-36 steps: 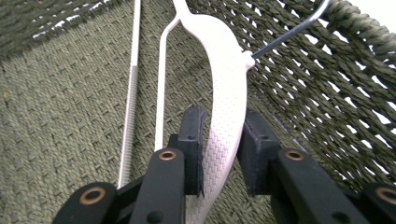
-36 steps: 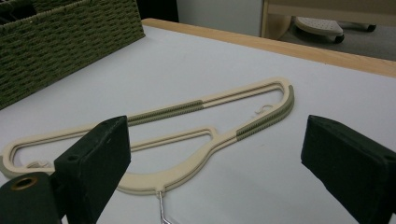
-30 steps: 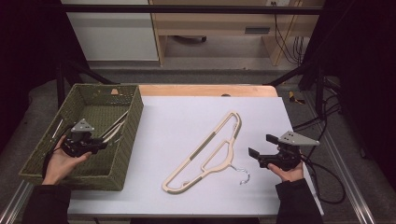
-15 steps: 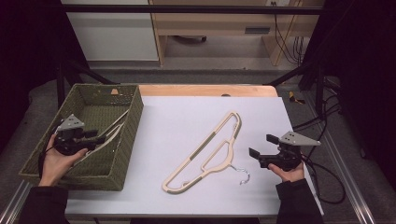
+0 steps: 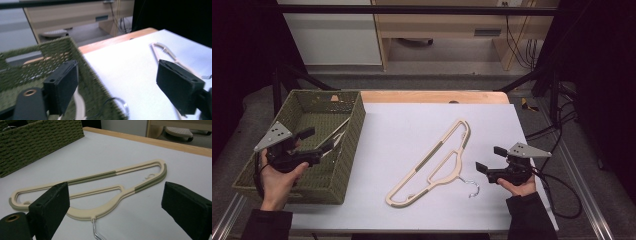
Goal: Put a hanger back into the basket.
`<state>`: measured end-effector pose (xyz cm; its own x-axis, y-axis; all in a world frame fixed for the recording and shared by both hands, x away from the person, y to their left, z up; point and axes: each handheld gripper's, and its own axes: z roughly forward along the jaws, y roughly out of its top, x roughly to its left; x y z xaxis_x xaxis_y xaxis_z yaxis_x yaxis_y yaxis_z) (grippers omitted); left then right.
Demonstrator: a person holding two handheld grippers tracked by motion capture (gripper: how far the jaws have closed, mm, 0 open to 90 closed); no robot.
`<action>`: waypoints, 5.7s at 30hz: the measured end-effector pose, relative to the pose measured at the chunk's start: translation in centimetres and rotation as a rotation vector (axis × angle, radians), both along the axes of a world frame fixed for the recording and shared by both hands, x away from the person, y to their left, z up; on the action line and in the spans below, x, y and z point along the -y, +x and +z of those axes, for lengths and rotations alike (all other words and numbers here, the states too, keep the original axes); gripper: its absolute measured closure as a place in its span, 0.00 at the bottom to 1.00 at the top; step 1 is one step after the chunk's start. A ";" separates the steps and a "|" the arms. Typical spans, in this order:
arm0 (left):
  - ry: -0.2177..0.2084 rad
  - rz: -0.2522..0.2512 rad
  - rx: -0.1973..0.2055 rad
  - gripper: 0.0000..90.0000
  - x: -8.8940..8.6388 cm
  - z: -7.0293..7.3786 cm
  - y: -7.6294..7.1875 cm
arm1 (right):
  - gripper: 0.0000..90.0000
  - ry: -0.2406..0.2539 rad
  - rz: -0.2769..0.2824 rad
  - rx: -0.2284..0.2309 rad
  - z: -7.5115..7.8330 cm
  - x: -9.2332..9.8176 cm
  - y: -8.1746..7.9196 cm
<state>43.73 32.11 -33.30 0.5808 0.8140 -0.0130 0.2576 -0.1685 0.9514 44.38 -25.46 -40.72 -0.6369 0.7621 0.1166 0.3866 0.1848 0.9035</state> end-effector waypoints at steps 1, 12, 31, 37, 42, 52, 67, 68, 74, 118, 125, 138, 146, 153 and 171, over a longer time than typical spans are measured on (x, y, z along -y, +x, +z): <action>-0.006 -0.007 0.002 0.15 0.3 0.0 -0.1 | 0.09 0.005 0.003 -0.004 -0.1 -0.1 0.0; -0.009 -0.054 0.031 0.12 5.8 -0.1 -1.0 | 0.11 0.006 0.023 -0.004 -0.3 -0.4 -0.3; 0.030 -0.158 -0.029 0.13 14.0 -4.6 -2.0 | 0.13 0.020 0.032 -0.035 -1.3 -0.4 -1.1; 0.045 -0.176 -0.056 0.12 14.4 -6.3 -2.2 | 0.17 0.015 0.041 -0.051 -1.9 -1.0 -0.9; 0.048 -0.178 -0.089 0.11 14.4 -7.2 -1.9 | 0.24 -0.005 0.042 -0.073 -2.5 -1.8 -0.8; 0.073 -0.196 -0.122 0.10 14.8 -8.2 -1.7 | 0.43 -0.112 0.061 -0.148 -4.9 -3.9 -0.1; 0.092 -0.213 -0.142 0.10 15.4 -8.8 -1.6 | 0.75 -0.201 0.089 -0.207 -7.4 -5.2 1.3; 0.091 -0.215 -0.143 0.10 15.4 -8.8 -1.6 | 0.77 -0.213 0.103 -0.212 -7.5 -5.2 1.4; 0.096 -0.219 -0.146 0.10 15.5 -8.9 -1.6 | 0.91 -0.229 0.113 -0.204 -7.6 -5.1 1.5; 0.225 -0.380 -0.188 0.15 24.2 -8.5 -0.6 | 0.99 -0.211 0.173 -0.197 -3.7 -5.3 0.7; 0.288 -0.429 -0.245 0.20 27.6 -9.6 0.9 | 0.99 -0.205 0.180 -0.193 -3.5 -5.2 0.7; 0.415 -0.483 -0.308 0.45 31.4 -11.9 2.9 | 0.99 -0.214 0.181 -0.187 -3.3 -5.3 0.6; 0.472 -0.484 -0.323 0.69 32.2 -12.6 3.2 | 0.99 -0.216 0.185 -0.187 -3.3 -5.3 0.6; 0.502 -0.502 -0.303 0.80 32.1 -12.3 2.9 | 0.99 -0.212 0.195 -0.183 -3.2 -5.3 0.5; 0.512 -0.459 -0.236 0.84 30.0 -9.7 1.7 | 0.46 0.073 0.038 0.016 0.5 -0.7 -0.9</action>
<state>45.39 2.16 -42.95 0.8939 0.4268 0.1370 0.2429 -0.7180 0.6523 43.50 -24.77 -40.19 -0.6675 0.7271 0.1604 0.3658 0.1327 0.9212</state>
